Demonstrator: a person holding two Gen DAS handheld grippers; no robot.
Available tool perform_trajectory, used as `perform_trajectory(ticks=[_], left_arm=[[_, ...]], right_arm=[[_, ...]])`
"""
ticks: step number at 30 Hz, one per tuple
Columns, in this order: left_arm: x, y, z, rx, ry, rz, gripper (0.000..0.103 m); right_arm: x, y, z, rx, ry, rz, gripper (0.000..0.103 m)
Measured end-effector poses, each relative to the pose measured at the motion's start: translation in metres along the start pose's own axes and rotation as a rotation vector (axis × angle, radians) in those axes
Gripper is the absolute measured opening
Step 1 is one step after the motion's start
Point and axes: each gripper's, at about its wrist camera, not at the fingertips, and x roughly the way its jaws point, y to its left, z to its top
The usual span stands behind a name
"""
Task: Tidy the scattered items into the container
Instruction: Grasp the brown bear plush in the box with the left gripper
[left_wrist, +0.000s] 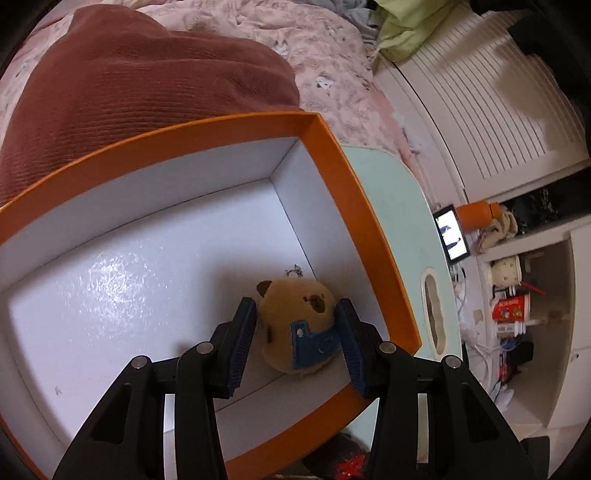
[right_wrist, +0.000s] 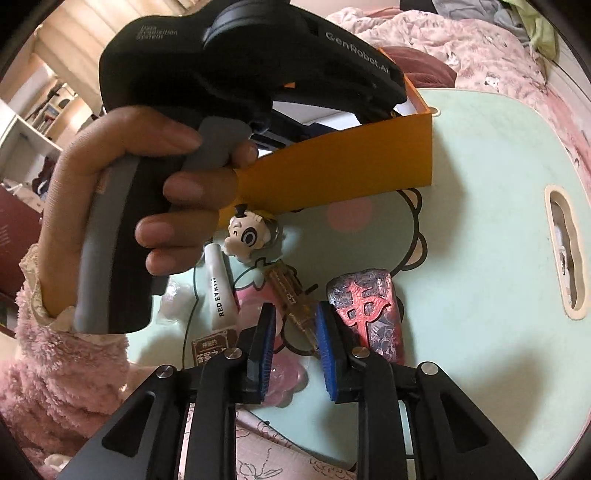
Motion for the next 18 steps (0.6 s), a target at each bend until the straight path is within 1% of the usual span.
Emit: perform_trajectory(ticks=[2,5,7,9,11,14,17,18], left_arm=[[0.0,0.004,-0.002,-0.006,-0.001,-0.019,0.035],[-0.003,0.005,-0.004,0.0,-0.012,-0.02,0.034],[-0.012,0.007,-0.004,0.005,-0.042,-0.007,0.034],[-0.022,0.01,-0.004,0.001,-0.069,-0.014,0.034],[-0.04,0.013,-0.004,-0.006,-0.108,-0.024,0.034],[-0.07,0.017,-0.007,-0.001,-0.177,-0.019,0.034],[-0.104,0.015,-0.02,0.018,-0.243,-0.042,0.034],[-0.112,0.013,-0.024,0.024,-0.255,-0.051,0.034]], right_arm=[[0.0,0.0,-0.001,-0.008,-0.002,-0.011,0.022],[0.001,0.0,-0.001,-0.01,-0.004,-0.015,0.023],[0.002,-0.002,-0.002,-0.007,-0.006,-0.013,0.023],[0.002,-0.003,-0.003,-0.004,-0.008,-0.014,0.023],[0.002,-0.005,-0.003,0.0,-0.012,-0.014,0.023],[0.001,-0.006,-0.003,0.004,-0.023,-0.016,0.023],[-0.002,-0.006,-0.003,0.002,-0.046,-0.018,0.024],[-0.003,-0.006,-0.003,0.003,-0.051,-0.012,0.027]])
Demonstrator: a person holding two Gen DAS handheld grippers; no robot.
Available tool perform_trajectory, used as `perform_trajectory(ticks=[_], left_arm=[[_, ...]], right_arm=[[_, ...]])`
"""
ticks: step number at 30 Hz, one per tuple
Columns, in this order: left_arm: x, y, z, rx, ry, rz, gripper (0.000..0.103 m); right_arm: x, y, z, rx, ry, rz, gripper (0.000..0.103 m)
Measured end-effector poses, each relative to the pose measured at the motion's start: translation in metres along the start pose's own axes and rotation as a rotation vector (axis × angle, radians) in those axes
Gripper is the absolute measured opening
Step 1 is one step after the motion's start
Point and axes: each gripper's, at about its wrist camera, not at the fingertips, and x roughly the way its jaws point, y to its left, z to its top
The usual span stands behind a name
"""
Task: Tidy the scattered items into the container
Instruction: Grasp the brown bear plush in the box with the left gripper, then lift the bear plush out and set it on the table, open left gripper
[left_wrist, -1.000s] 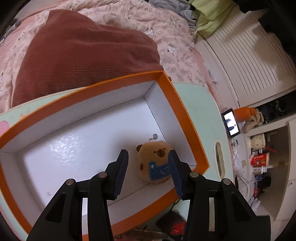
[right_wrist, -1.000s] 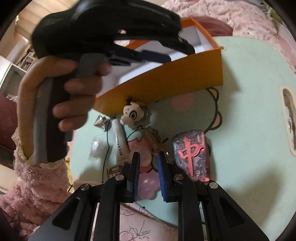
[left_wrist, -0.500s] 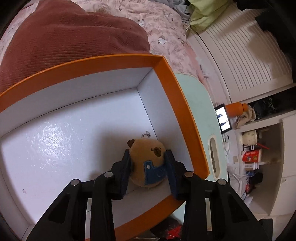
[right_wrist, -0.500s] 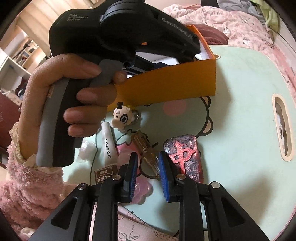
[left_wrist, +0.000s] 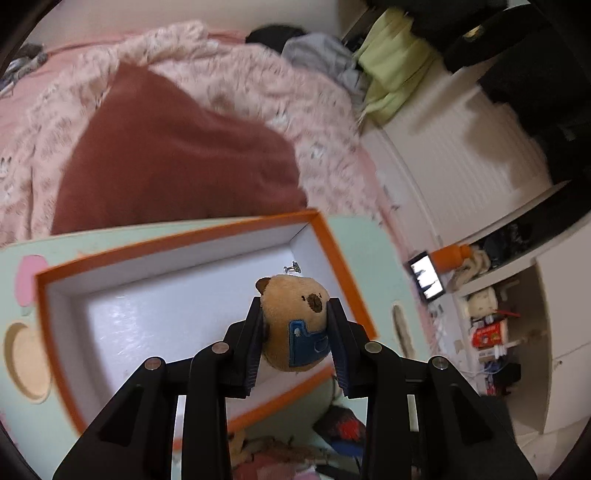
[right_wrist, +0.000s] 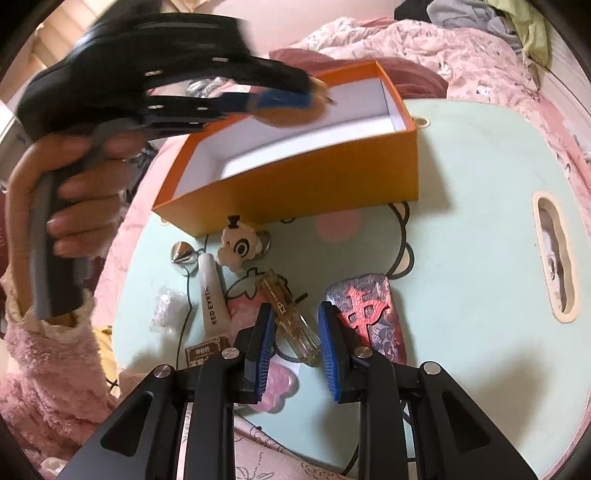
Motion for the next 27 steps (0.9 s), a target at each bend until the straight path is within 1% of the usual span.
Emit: perform_trajectory(ticks=[1,3,5,8,10,13,16,17,19,22,25,27], left_arm=[[-0.01,-0.002,-0.004,0.011,-0.012,-0.013,0.034],[-0.027,-0.004,-0.014,0.024,-0.023,-0.029,0.034],[-0.039,-0.007,-0.03,0.033,-0.027,-0.036,0.034],[-0.046,-0.006,-0.055,0.035,-0.018,-0.037,0.034],[-0.047,-0.002,-0.071,0.028,-0.007,-0.047,0.034],[-0.037,0.003,-0.096,0.001,0.019,-0.05,0.034],[-0.028,0.007,-0.114,-0.021,0.033,-0.058,0.034],[-0.026,0.008,-0.119,-0.024,0.036,-0.067,0.034],[-0.023,0.008,-0.123,-0.023,0.036,-0.066,0.034],[-0.018,0.003,-0.124,0.0,0.024,-0.044,0.034],[-0.011,-0.002,-0.124,0.027,0.023,-0.009,0.034],[-0.008,-0.001,-0.124,0.026,0.016,0.013,0.034]], right_arm=[[-0.002,0.0,0.0,0.007,-0.011,0.018,0.033],[-0.005,-0.001,0.0,0.022,-0.035,0.053,0.042],[-0.005,0.007,-0.001,0.019,-0.059,0.061,0.043],[-0.003,0.013,-0.004,-0.001,-0.072,0.033,0.043],[0.002,0.006,0.01,-0.009,-0.092,0.018,0.043],[-0.004,0.017,0.009,-0.02,-0.129,-0.006,0.043],[-0.013,0.015,0.011,-0.024,-0.165,-0.033,0.044],[-0.019,0.013,0.008,-0.026,-0.182,-0.048,0.045],[-0.025,0.009,0.005,-0.033,-0.204,-0.091,0.053],[-0.03,-0.004,0.0,-0.016,-0.222,-0.134,0.053],[-0.036,-0.014,-0.001,0.028,-0.229,-0.124,0.053],[-0.038,-0.015,-0.002,0.038,-0.233,-0.116,0.053]])
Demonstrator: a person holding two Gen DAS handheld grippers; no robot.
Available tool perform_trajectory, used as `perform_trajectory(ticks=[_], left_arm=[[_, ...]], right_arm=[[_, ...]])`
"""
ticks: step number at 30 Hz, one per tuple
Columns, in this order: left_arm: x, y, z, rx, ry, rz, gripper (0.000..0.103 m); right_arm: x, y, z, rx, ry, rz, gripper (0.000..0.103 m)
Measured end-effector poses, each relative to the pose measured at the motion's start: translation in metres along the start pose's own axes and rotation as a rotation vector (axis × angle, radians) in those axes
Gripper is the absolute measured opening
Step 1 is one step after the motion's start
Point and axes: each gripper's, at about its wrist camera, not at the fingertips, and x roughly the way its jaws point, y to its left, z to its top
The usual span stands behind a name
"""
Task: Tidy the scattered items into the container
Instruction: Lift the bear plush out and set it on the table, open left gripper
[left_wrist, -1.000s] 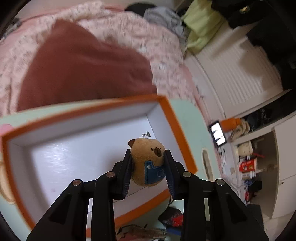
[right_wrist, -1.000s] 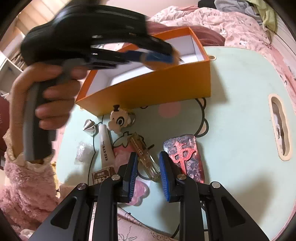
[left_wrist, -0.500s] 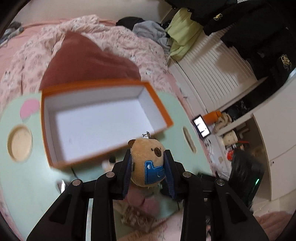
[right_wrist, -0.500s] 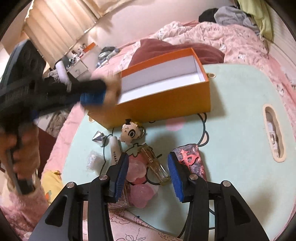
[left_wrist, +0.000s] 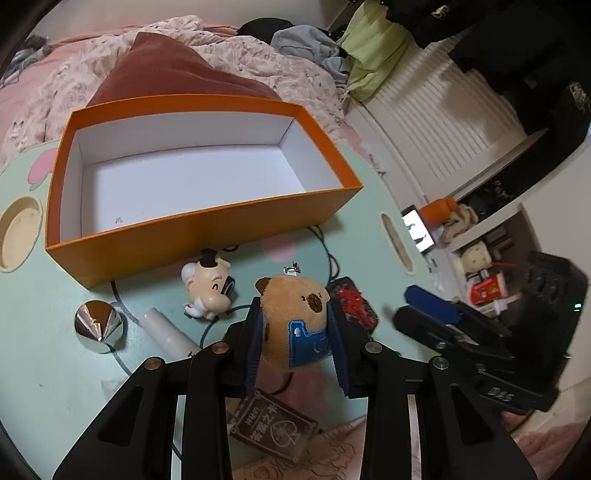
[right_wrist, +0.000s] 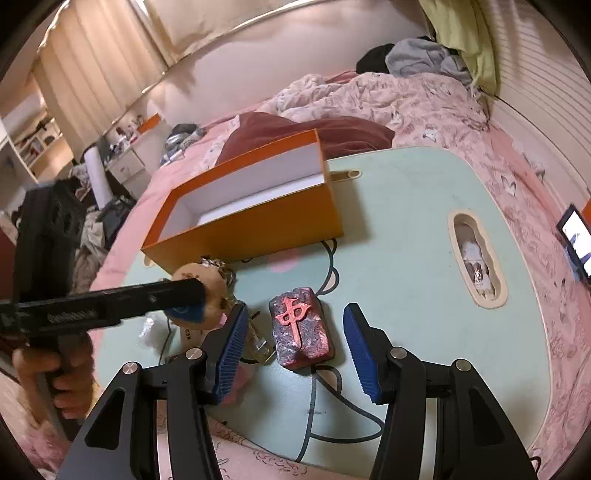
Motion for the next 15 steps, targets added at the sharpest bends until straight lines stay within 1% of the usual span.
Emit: perform_trajectory(ticks=[2,4,6,8,11,13,15], left_arm=[[0.002,0.0,0.004,-0.001,-0.012,-0.011,0.035],[0.009,0.0,0.009,-0.003,-0.001,-0.039,0.036],[0.019,-0.002,0.012,0.001,0.024,-0.068,0.039],[0.026,0.0,0.014,-0.019,0.03,-0.065,0.043],[0.019,0.003,0.012,-0.038,0.0,-0.112,0.044],[0.004,0.005,0.008,-0.038,-0.044,-0.087,0.045],[-0.014,0.006,0.003,-0.028,-0.088,-0.028,0.05]], right_arm=[[-0.002,0.0,-0.001,-0.006,-0.006,-0.002,0.053],[-0.001,0.001,-0.001,-0.012,-0.004,-0.002,0.053],[0.002,0.002,-0.002,-0.016,0.0,0.003,0.053],[0.002,0.003,-0.002,-0.023,-0.004,-0.001,0.053],[-0.001,0.004,-0.004,-0.039,-0.026,-0.025,0.053],[-0.004,0.006,-0.006,-0.06,-0.051,-0.056,0.053],[-0.008,0.009,-0.009,-0.08,-0.076,-0.067,0.053]])
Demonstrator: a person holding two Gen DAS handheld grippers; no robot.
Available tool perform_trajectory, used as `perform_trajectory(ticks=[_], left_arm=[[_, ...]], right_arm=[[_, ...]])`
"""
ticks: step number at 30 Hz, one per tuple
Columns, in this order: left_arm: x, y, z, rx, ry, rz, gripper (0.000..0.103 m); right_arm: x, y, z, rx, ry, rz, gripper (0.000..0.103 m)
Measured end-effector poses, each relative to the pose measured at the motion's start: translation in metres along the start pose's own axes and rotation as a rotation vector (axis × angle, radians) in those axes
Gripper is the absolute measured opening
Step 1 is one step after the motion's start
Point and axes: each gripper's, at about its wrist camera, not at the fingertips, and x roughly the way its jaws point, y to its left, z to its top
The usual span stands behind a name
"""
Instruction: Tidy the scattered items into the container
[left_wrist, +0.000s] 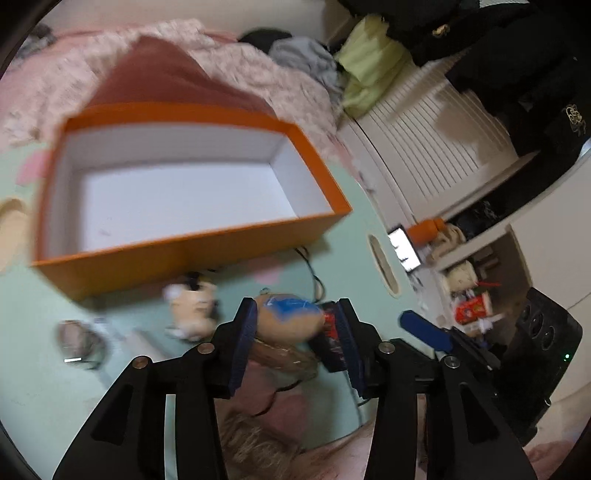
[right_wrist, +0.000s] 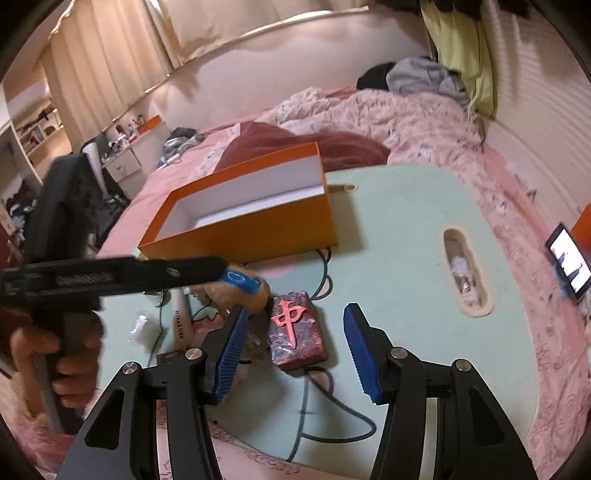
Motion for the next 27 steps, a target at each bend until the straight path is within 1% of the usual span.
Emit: perform_trajectory(ticks=[1,2,4,5,7,9,11,12,13,14,16,17,18,19,22,24,25,27], left_arm=[[-0.012,0.001,-0.005,0.011,-0.026,0.043,0.059],[-0.022,0.001,-0.009,0.02,-0.047,0.083,0.065],[-0.041,0.002,-0.024,0.042,-0.078,0.17,0.067],[-0.049,0.003,-0.035,0.049,-0.083,0.217,0.067],[-0.058,0.004,-0.056,0.055,-0.089,0.289,0.067],[-0.062,0.002,-0.08,0.067,-0.087,0.346,0.067],[-0.057,0.003,-0.102,0.097,-0.062,0.361,0.067],[-0.055,0.004,-0.112,0.105,-0.051,0.362,0.067],[-0.052,0.006,-0.118,0.096,-0.051,0.366,0.067],[-0.05,0.008,-0.125,0.079,-0.067,0.368,0.067],[-0.049,0.009,-0.132,0.062,-0.098,0.378,0.067],[-0.046,0.009,-0.133,0.062,-0.102,0.401,0.067],[-0.042,0.008,-0.134,0.067,-0.1,0.422,0.067],[-0.037,0.007,-0.135,0.074,-0.09,0.435,0.067],[-0.026,0.008,-0.139,0.083,-0.057,0.465,0.067],[-0.024,0.007,-0.142,0.092,-0.06,0.491,0.067],[-0.022,0.006,-0.143,0.096,-0.06,0.499,0.069],[-0.02,0.007,-0.144,0.098,-0.062,0.525,0.076]], right_arm=[[-0.002,0.002,-0.002,-0.01,-0.013,0.004,0.053],[-0.004,0.003,-0.004,-0.019,-0.021,0.016,0.053],[-0.009,0.01,-0.011,-0.047,-0.041,0.043,0.054],[-0.01,0.015,-0.016,-0.074,-0.053,0.035,0.055],[-0.012,0.028,-0.026,-0.151,-0.069,-0.017,0.059],[-0.012,0.043,-0.04,-0.229,-0.082,-0.076,0.059],[-0.008,0.057,-0.052,-0.288,-0.057,-0.128,0.067],[-0.006,0.062,-0.057,-0.305,-0.05,-0.162,0.074],[-0.006,0.065,-0.061,-0.313,-0.051,-0.192,0.075],[-0.006,0.066,-0.064,-0.314,-0.054,-0.204,0.075],[-0.009,0.062,-0.066,-0.294,-0.061,-0.198,0.076],[-0.009,0.06,-0.066,-0.281,-0.058,-0.193,0.077],[-0.007,0.057,-0.066,-0.27,-0.047,-0.193,0.08],[-0.003,0.054,-0.066,-0.26,-0.023,-0.19,0.081],[0.007,0.047,-0.071,-0.238,0.037,-0.161,0.081],[0.012,0.045,-0.072,-0.232,0.063,-0.153,0.081],[0.015,0.044,-0.072,-0.229,0.078,-0.153,0.081],[0.021,0.042,-0.073,-0.225,0.108,-0.149,0.084]])
